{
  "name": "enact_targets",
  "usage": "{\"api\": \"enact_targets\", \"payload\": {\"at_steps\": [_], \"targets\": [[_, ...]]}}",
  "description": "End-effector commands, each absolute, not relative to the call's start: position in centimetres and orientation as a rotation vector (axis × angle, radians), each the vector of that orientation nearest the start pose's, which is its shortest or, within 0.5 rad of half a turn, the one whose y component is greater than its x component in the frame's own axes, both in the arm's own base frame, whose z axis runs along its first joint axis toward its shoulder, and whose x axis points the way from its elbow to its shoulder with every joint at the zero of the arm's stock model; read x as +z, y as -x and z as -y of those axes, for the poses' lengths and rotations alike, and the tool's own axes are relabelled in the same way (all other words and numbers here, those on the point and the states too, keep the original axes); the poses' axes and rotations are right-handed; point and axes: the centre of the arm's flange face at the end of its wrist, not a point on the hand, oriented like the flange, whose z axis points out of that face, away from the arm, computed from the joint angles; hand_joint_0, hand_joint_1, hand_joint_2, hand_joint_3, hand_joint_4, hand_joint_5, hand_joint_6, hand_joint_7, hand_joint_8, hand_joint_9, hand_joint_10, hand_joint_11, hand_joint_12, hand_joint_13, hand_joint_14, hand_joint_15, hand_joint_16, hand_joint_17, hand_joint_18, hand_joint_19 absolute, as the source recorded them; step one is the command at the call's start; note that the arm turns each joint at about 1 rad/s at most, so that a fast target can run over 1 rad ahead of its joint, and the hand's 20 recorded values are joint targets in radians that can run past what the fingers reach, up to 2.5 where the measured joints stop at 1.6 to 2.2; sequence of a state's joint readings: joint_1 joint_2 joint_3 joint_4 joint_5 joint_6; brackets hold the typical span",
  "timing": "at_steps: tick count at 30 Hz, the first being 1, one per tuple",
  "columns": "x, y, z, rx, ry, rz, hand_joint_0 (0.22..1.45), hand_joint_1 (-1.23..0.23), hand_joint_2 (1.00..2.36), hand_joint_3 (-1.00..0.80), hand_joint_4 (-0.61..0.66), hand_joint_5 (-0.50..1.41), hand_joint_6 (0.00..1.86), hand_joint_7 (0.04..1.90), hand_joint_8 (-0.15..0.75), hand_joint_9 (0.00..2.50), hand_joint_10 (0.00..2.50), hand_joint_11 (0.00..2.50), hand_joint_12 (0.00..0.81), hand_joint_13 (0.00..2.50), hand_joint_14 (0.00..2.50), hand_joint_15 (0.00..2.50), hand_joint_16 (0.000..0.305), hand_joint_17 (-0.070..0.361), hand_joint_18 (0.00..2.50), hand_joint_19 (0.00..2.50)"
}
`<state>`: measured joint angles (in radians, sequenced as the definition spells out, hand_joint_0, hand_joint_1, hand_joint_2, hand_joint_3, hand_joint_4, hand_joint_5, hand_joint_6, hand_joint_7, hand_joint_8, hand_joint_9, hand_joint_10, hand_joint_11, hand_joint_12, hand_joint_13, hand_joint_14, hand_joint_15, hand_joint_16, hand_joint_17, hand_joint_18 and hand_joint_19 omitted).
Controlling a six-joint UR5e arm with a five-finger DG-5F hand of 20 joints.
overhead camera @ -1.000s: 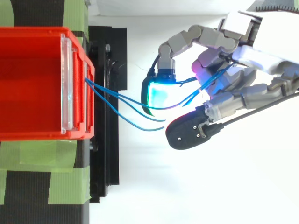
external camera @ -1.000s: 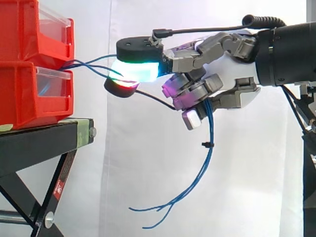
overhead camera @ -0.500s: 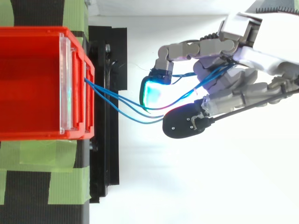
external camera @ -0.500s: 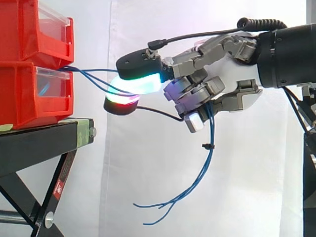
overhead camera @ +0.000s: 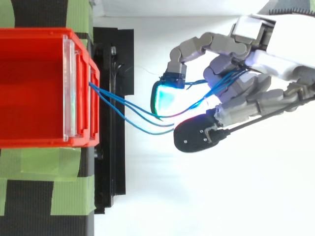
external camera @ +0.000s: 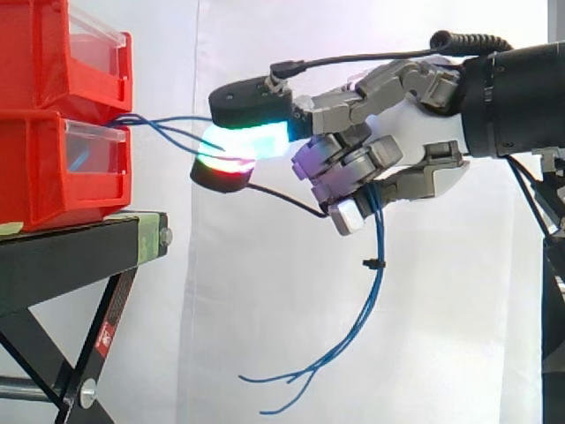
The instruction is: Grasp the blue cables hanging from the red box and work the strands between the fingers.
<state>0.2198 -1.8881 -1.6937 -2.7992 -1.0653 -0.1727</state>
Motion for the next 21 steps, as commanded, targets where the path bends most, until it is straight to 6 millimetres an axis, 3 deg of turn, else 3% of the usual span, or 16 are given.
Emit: {"api": "enact_targets", "payload": {"at_steps": [1,2,4,8,11,16,18,21], "targets": [[29.4,-59.0,5.3,0.842,-1.276,-1.163,0.97,-0.84,1.02,-0.53,0.04,-0.02,1.27,1.1,0.43,0.95,2.5,2.5,0.546,1.37,2.5,1.51,0.073,0.164,1.59,0.4],[30.5,-58.8,5.1,0.885,-1.28,-1.145,1.0,-0.84,1.02,-0.46,0.02,-0.03,1.28,1.1,0.43,0.95,2.5,2.5,0.546,1.37,2.5,1.51,0.073,0.164,1.59,0.4],[30.6,-58.7,5.1,0.888,-1.278,-1.146,1.09,-0.83,1.02,-0.31,0.01,-0.05,1.31,1.1,0.43,0.95,2.5,2.5,0.546,1.37,2.5,1.51,0.073,0.164,1.59,0.4],[31.4,-58.6,5.0,0.914,-1.264,-1.15,1.22,-0.83,1.01,-0.37,-0.05,-0.06,1.35,1.14,0.43,0.95,2.5,2.5,0.546,1.37,2.5,1.51,0.073,0.164,1.59,0.4],[31.5,-58.6,4.9,0.93,-1.26,-1.155,1.3,-0.76,1.01,-0.32,0.02,0.06,1.31,1.14,0.43,0.95,2.5,2.5,0.546,1.37,2.5,1.51,0.073,0.164,1.59,0.4],[31.4,-58.7,4.6,0.98,-1.277,-1.152,1.3,-0.74,1.01,-0.35,0.06,0.15,1.23,1.12,0.43,0.95,2.5,2.5,0.546,1.37,2.5,1.51,0.073,0.164,1.59,0.4],[31.5,-58.6,4.6,1.009,-1.294,-1.142,1.27,-0.76,1.02,-0.34,0.11,0.16,1.1,1.16,0.43,0.95,2.5,2.5,0.546,1.37,2.5,1.51,0.073,0.164,1.59,0.4],[31.5,-58.7,4.4,1.059,-1.328,-1.123,1.2,-0.8,1.02,-0.36,0.12,0.02,1.17,1.08,0.43,0.95,2.5,2.5,0.546,1.37,2.5,1.51,0.073,0.164,1.59,0.4]]}}
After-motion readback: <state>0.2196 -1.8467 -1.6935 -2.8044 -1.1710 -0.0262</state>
